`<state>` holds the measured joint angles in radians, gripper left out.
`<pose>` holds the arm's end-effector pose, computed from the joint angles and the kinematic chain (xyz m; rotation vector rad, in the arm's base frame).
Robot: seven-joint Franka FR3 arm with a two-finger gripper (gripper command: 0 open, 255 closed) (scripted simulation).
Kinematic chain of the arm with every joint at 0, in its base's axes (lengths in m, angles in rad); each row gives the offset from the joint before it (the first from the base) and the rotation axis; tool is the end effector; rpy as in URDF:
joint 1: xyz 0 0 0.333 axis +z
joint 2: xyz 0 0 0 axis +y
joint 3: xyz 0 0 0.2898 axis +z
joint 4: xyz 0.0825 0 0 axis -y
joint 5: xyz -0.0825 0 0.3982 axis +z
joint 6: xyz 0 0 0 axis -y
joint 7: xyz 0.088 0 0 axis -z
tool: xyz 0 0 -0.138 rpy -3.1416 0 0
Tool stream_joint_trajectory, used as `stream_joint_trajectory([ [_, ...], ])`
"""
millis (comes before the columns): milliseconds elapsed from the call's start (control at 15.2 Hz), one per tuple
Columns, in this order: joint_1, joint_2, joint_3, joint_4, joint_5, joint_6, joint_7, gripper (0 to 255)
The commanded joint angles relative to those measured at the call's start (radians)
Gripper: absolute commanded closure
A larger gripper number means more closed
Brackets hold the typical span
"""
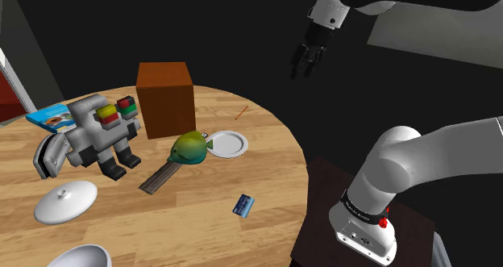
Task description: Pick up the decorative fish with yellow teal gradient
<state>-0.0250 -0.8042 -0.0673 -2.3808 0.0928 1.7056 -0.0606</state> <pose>0.3516 -0.0241 0.5486 -3.0022 0.0313 -0.2058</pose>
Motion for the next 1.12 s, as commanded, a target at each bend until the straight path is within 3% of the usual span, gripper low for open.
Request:
stream_joint_trajectory([
  [0,0.0,0.0,0.0,0.0,0.0,0.0,0.0,0],
  [528,0.062,0.235,0.098,0.026,0.034,0.179,0.037,0],
  [1056,0.108,0.505,0.19,0.122,0.03,0.321,0.083,0],
])
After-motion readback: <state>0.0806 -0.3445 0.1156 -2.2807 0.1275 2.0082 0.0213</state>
